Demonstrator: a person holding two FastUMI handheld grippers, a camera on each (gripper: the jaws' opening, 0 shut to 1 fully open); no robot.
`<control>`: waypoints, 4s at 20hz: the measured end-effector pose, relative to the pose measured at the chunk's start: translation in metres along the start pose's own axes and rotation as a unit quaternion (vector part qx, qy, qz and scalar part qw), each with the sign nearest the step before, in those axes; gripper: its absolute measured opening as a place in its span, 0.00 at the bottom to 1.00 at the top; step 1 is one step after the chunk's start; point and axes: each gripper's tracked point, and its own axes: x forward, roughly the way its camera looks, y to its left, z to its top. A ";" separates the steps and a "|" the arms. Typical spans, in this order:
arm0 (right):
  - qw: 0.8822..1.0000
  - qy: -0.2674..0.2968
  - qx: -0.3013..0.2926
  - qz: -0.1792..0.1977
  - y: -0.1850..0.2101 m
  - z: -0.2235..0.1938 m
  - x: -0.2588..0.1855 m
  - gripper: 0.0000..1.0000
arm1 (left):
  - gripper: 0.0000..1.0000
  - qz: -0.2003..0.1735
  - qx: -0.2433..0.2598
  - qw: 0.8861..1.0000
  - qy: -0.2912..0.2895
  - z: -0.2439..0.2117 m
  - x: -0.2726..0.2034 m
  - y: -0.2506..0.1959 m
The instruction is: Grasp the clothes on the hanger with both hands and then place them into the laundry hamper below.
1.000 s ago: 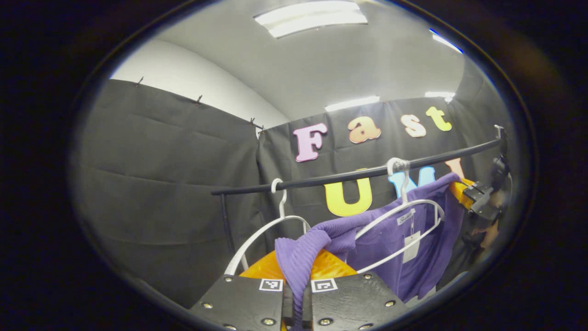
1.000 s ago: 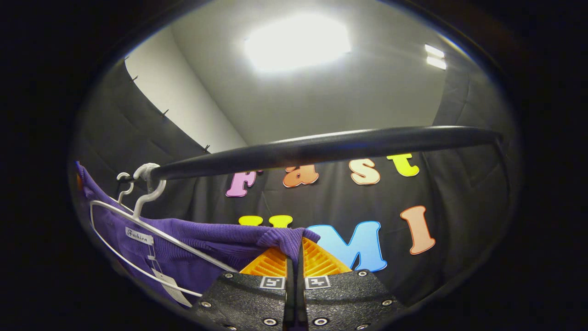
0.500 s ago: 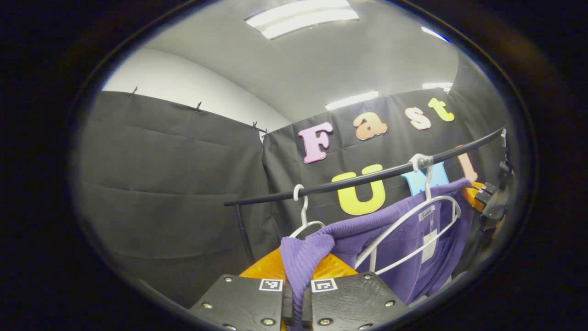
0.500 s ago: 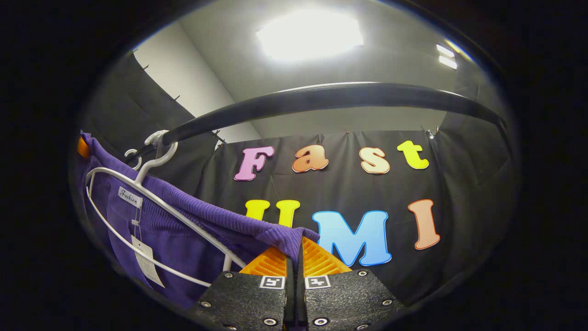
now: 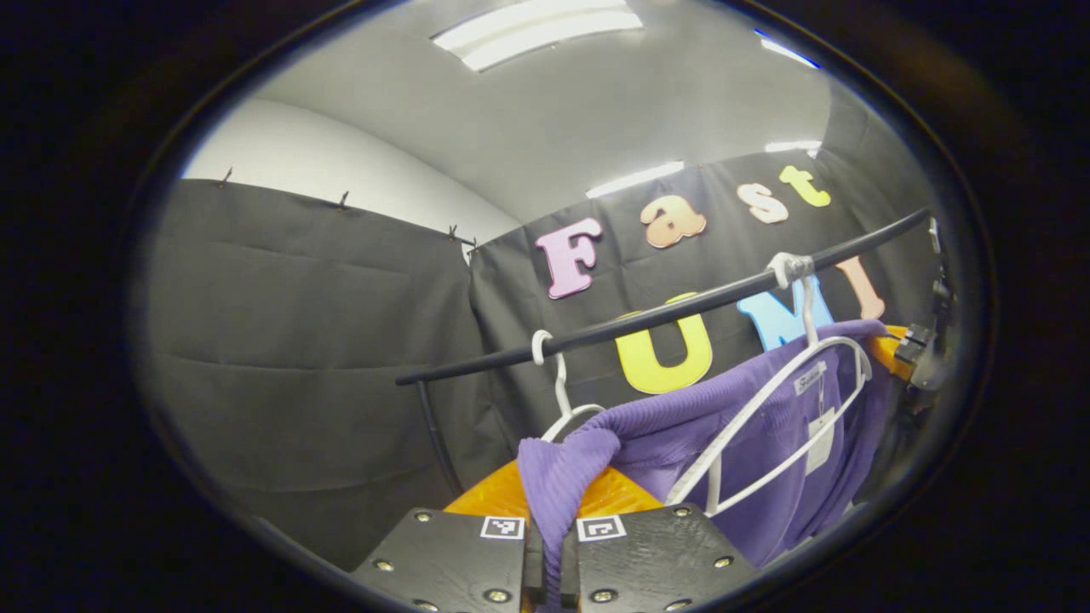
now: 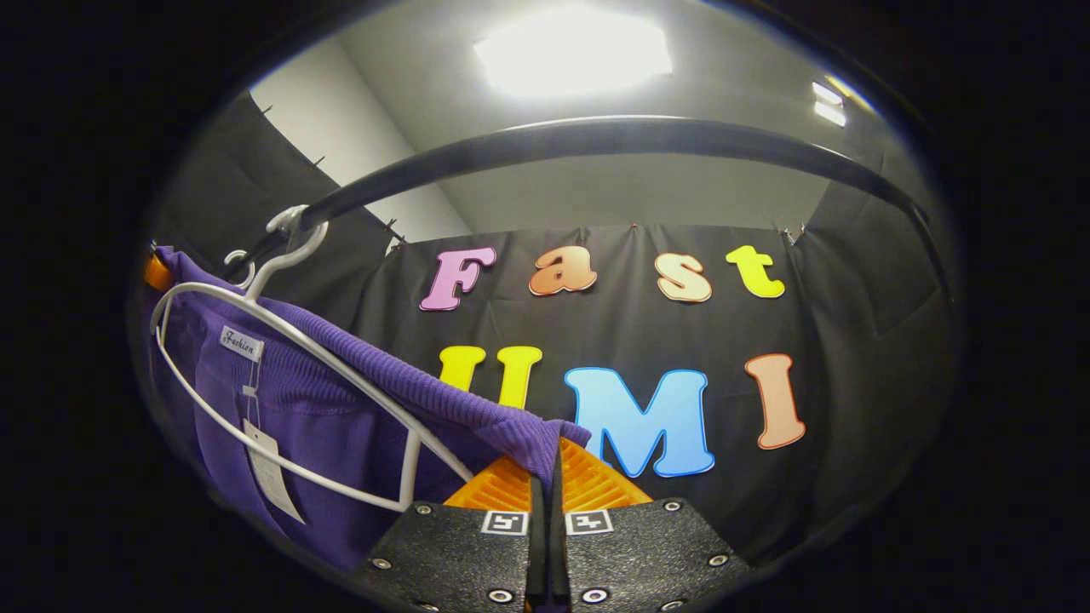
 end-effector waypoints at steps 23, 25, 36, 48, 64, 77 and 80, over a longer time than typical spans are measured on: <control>0.982 0.095 0.162 0.014 0.019 -0.061 0.006 0.02 | 0.07 -0.027 -0.071 0.995 0.060 -0.072 -0.018 -0.012; 0.974 0.138 0.182 0.003 0.014 -0.091 0.005 0.01 | 0.10 -0.040 -0.069 0.994 0.070 -0.078 -0.024 -0.028; 0.960 0.231 0.158 0.001 0.012 -0.171 -0.070 0.01 | 0.08 -0.045 -0.066 0.989 0.123 -0.143 -0.068 -0.063; 0.967 0.208 0.142 0.029 0.042 -0.089 -0.155 0.02 | 0.08 -0.062 -0.104 0.987 0.105 -0.128 -0.141 -0.061; 0.974 0.163 0.141 0.064 0.129 0.030 -0.255 0.01 | 0.12 -0.166 -0.158 0.973 0.024 -0.048 -0.206 -0.075; 0.958 0.249 0.127 0.063 0.186 -0.033 -0.361 0.02 | 0.07 -0.225 -0.174 0.955 0.090 -0.128 -0.259 -0.126; 0.952 0.277 0.115 0.066 0.194 -0.057 -0.379 0.02 | 0.08 -0.222 -0.192 0.949 0.120 -0.159 -0.265 -0.137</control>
